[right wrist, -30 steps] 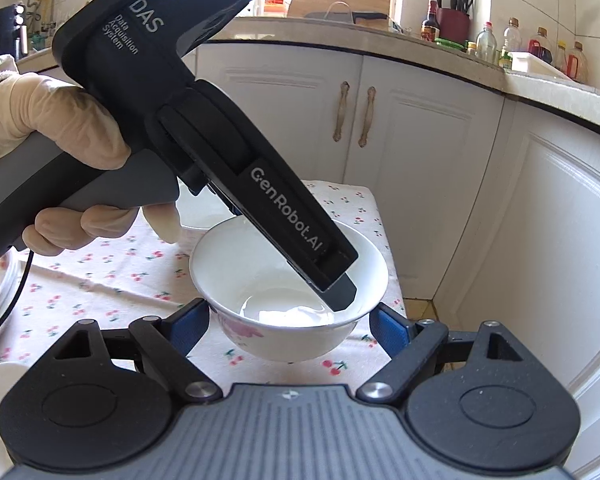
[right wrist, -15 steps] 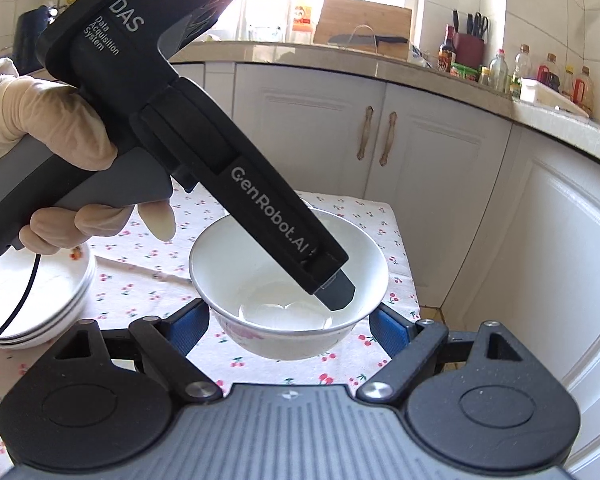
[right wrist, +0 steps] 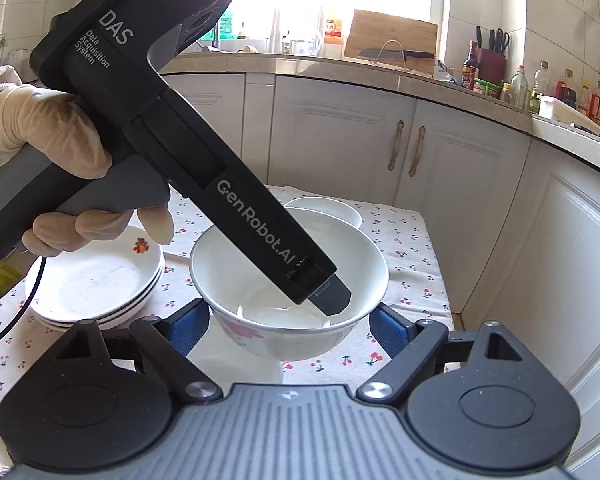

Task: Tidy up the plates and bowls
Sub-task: 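Lift the bowl with the left tool and carry it toward another bowl, then lower the held bowl into the other bowl with the left tool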

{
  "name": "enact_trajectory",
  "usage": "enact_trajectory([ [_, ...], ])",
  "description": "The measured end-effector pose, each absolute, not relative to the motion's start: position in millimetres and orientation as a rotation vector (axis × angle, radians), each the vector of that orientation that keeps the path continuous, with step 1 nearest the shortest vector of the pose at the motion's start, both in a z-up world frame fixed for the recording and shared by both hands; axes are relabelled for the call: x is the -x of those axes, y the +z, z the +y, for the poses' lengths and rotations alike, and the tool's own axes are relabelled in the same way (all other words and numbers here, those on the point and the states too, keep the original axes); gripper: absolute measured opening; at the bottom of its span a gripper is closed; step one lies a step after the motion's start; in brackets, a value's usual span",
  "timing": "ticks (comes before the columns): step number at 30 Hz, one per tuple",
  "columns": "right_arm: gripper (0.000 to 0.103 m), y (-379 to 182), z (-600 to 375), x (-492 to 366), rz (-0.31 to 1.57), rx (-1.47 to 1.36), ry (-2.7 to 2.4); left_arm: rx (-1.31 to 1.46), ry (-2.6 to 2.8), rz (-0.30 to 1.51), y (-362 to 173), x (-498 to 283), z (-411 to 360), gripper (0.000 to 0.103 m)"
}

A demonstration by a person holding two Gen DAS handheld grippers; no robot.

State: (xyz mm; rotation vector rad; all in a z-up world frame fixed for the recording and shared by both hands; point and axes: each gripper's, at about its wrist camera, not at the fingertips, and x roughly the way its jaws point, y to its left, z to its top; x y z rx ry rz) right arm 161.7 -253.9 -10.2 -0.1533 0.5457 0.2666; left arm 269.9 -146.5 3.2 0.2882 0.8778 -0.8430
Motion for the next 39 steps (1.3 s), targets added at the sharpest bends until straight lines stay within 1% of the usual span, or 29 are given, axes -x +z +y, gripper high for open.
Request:
enact_trajectory([
  [9, 0.09, -11, -240, -146, 0.548, 0.166, 0.303, -0.274, -0.816, 0.875, 3, -253, -128, 0.075],
  [18, 0.09, -24, -229, -141, 0.597, 0.166, 0.352, -0.25, -0.8, 0.911, -17, -246, -113, 0.075],
  [27, 0.09, -40, -225, -146, 0.667, 0.163, 0.371, -0.24, -0.804, 0.949, -38, -247, -109, 0.075],
  [39, 0.09, -47, -229, -150, 0.702, 0.137, 0.387, -0.265, -0.812, 0.937, -44, -243, -110, 0.076],
])
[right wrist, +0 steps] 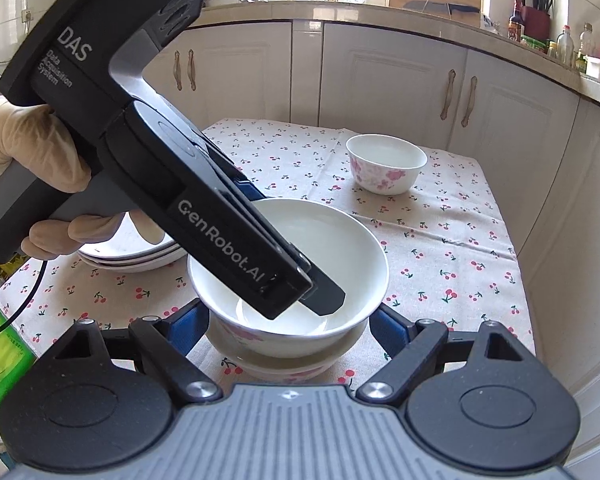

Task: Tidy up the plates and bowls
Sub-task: 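Lower the held bowl into the other bowl with the left tool, then open the left tool to release the bowl and withdraw it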

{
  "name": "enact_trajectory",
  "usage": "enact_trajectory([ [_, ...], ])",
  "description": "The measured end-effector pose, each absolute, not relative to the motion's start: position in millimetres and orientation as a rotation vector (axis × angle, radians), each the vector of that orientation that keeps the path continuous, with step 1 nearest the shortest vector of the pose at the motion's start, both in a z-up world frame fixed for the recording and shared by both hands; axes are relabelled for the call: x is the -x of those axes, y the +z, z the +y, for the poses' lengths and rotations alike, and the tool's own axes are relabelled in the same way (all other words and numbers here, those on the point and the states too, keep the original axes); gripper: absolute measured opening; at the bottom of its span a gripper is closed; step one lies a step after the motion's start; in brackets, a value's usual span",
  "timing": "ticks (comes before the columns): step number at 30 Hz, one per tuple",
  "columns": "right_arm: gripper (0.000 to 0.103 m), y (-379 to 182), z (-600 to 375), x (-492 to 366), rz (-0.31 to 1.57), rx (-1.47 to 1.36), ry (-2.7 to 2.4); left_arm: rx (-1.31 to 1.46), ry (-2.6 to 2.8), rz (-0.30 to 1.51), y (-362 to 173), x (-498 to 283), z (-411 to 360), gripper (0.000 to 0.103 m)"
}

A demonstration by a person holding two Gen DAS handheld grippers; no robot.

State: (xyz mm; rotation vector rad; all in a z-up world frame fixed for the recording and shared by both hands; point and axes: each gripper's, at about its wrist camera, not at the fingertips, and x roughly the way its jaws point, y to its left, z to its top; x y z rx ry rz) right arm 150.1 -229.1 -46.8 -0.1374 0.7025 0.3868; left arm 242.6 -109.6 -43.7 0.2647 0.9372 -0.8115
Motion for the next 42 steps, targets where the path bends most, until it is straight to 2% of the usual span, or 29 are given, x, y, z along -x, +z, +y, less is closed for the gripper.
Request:
enact_trajectory([
  [12, 0.09, -50, -231, -150, 0.722, 0.128, 0.391, -0.292, -0.816, 0.926, -45, -241, -111, 0.076],
  [19, 0.091, -52, -231, -150, 0.726, 0.127, 0.399, -0.306, -0.802, 0.931, -46, -242, -112, 0.081],
  [20, 0.092, -52, -231, -149, 0.716, 0.132, 0.392, -0.304, -0.802, 0.932, -47, -243, -111, 0.081],
  [22, 0.103, -49, -233, -146, 0.689, 0.131, 0.387, -0.295, -0.801, 0.935, -47, -244, -108, 0.081],
  [42, 0.103, -31, -247, -134, 0.629, 0.107, 0.39, -0.198, -0.745, 0.911, -48, -233, -50, 0.082],
])
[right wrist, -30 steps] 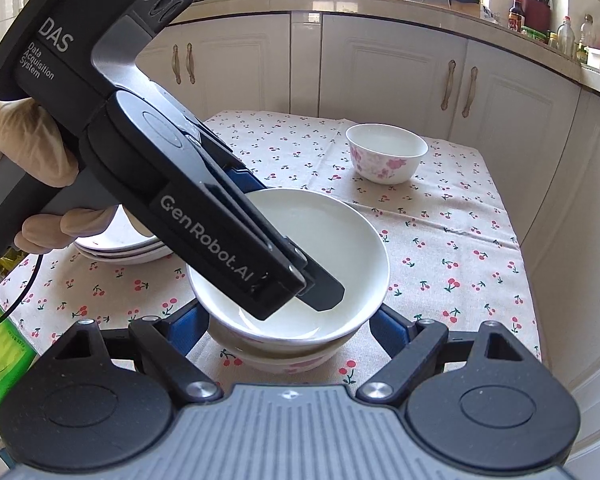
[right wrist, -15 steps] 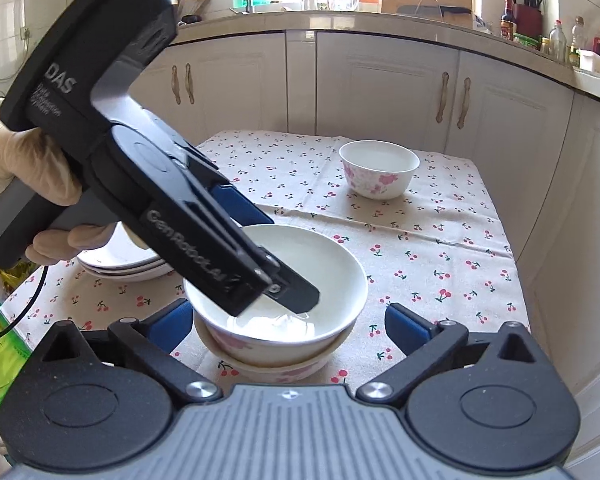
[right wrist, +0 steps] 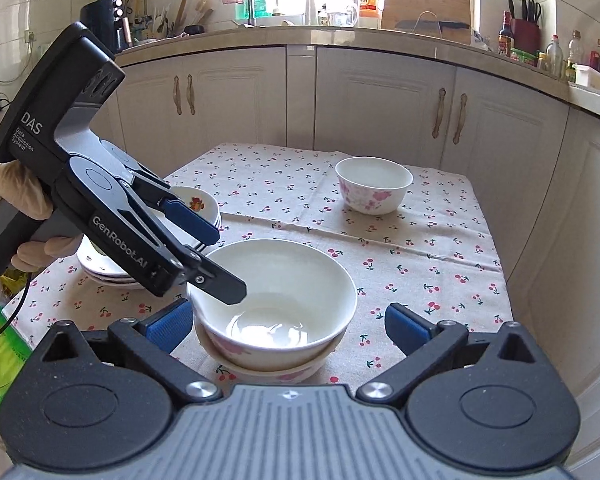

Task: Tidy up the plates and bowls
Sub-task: 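Open the left tool to release the bowl and withdraw it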

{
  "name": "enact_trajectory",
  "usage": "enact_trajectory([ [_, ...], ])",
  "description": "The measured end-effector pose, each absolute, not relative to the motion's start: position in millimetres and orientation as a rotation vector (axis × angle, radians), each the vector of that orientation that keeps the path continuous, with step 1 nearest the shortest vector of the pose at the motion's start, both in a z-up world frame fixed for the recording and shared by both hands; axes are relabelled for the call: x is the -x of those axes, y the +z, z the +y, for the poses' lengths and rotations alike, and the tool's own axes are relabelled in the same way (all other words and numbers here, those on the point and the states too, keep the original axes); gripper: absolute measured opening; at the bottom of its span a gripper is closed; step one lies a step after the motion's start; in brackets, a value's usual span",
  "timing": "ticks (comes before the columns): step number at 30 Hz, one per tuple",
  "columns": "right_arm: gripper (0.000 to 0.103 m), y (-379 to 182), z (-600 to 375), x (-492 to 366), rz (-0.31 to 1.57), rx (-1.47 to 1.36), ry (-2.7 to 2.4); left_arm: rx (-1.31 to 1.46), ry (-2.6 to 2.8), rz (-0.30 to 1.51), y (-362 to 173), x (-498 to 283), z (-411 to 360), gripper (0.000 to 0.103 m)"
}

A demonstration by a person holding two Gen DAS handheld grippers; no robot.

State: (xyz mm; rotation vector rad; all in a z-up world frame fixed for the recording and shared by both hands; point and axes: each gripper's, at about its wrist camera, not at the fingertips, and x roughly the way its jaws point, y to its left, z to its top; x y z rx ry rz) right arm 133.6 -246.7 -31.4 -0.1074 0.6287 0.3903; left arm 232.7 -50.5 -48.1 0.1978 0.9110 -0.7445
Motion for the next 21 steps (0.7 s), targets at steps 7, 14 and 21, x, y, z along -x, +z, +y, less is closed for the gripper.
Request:
enact_trajectory([
  [7, 0.103, -29, -255, -128, 0.613, 0.11, 0.326, -0.161, -0.758, 0.917, -53, -229, -44, 0.082],
  [14, 0.103, -21, -269, -131, 0.577, 0.05, 0.272, -0.147, -0.76, 0.927, -58, -234, -42, 0.084],
  [21, 0.103, -21, -277, -147, 0.585, 0.051, 0.258, -0.139, -0.762, 0.894, -47, -243, -37, 0.087],
])
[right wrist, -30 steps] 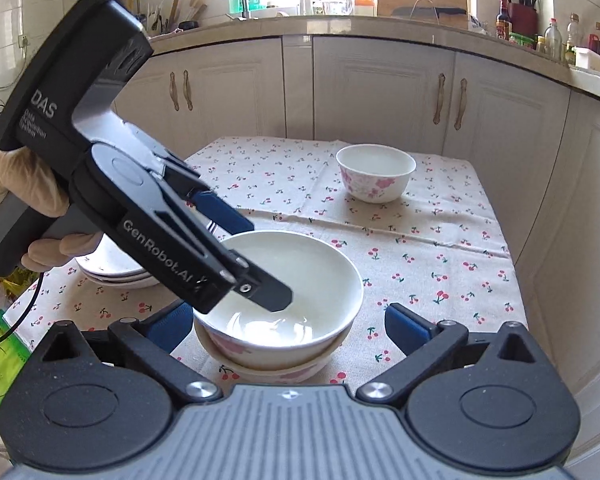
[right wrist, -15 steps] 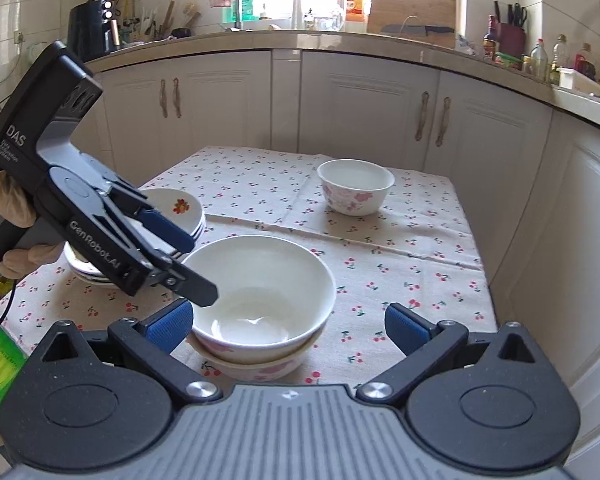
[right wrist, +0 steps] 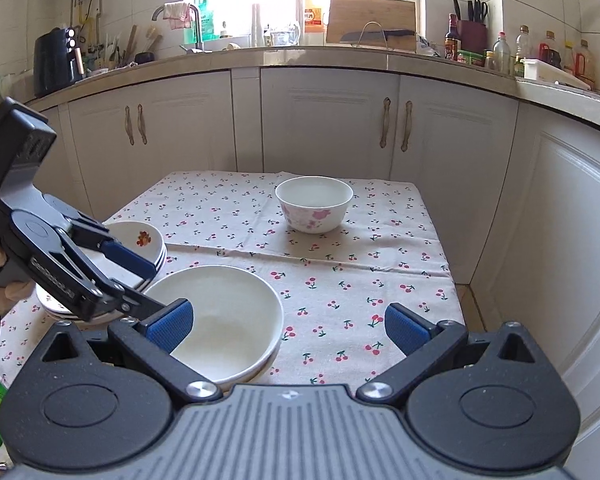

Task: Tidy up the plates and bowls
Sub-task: 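Open the left tool to release the bowl and withdraw it, then reach the left tool to the last pink-flowered bowl and grip its rim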

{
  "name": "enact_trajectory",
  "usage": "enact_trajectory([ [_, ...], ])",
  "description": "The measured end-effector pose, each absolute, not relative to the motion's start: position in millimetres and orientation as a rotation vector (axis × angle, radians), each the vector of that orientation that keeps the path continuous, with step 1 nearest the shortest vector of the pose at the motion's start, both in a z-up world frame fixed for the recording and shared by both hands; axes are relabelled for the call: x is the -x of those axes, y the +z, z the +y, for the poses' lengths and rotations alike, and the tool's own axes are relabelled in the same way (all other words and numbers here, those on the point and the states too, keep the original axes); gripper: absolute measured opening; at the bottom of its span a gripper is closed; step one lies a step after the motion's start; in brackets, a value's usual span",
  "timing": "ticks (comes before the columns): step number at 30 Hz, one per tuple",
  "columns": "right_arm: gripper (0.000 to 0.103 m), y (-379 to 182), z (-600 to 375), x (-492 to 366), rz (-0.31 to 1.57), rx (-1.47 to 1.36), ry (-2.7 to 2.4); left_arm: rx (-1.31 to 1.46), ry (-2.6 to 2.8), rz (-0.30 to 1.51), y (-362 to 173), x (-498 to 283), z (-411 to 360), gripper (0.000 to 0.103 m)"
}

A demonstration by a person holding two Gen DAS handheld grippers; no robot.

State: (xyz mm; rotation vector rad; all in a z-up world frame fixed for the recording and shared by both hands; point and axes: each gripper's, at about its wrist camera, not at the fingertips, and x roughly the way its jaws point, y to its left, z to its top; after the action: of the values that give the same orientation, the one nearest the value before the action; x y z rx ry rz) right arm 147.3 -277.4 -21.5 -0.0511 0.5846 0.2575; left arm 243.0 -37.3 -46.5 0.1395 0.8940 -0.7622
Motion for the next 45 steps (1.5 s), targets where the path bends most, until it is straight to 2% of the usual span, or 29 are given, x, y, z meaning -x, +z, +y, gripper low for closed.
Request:
enact_trajectory([
  [8, 0.103, -19, -287, -183, 0.589, 0.109, 0.301, -0.147, -0.751, 0.824, -26, -277, -41, 0.096],
  [22, 0.103, -21, -296, -270, 0.595, 0.182, 0.324, -0.146, -0.727, 0.812, -18, -365, -68, 0.096],
  [45, 0.103, -62, -282, -371, 0.63, 0.24, 0.483, -0.089, -0.612, 0.863, -59, -463, -88, 0.094],
])
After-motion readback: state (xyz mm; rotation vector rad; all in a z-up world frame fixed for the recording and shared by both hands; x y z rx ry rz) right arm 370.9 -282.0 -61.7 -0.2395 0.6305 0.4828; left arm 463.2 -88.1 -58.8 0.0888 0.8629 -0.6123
